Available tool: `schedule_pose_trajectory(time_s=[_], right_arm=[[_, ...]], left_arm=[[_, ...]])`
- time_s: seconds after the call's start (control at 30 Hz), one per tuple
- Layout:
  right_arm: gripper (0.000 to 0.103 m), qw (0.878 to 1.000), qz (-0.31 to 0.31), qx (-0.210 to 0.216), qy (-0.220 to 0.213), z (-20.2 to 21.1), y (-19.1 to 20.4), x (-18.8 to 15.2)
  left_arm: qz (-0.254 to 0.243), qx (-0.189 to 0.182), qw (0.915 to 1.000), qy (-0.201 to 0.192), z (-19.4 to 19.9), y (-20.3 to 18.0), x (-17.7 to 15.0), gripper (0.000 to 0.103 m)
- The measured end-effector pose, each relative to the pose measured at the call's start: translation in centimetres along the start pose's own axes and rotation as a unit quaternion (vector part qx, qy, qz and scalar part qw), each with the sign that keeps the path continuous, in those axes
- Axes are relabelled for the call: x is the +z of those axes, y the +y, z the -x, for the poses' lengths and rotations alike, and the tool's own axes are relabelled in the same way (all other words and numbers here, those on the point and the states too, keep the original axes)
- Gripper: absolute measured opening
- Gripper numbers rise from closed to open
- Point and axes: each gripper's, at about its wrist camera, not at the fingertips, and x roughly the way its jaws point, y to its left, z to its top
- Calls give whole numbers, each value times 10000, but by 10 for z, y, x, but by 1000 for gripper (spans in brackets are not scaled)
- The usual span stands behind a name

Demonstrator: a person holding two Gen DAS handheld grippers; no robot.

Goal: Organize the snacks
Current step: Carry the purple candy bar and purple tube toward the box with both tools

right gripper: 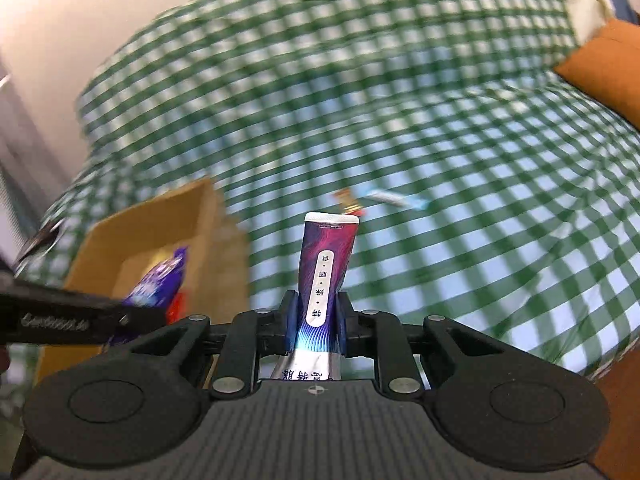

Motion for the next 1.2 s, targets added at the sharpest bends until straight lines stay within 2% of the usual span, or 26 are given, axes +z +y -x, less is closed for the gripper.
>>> schedule_pose_trajectory(time_s=[0.1,0.3,0.43,0.6,0.87,1.2], right_arm=[[21,9993,277,269,21,26,55,-25],[21,9923,1097,531,-202,68,90,-37],[21,9879,1410,538,-360,91,100,-46],[21,9844,1596,523,-524,113,114,-56],[21,9780,1917,481,-667,133,132,-66],[21,9740,2139,447,-600,133,139,-70]], left_arm=[[88,223,9995,-205,29,12,-22,15],[560,481,9942,-787,84,39,-70,15],[937,474,9904,-901,108,56,-97,15],[1095,498,9861,-1147,134,68,-119,15],[1195,415,9813,-1453,153,74,-135,15],[1292,296,9810,-1413,151,80,-139,15]])
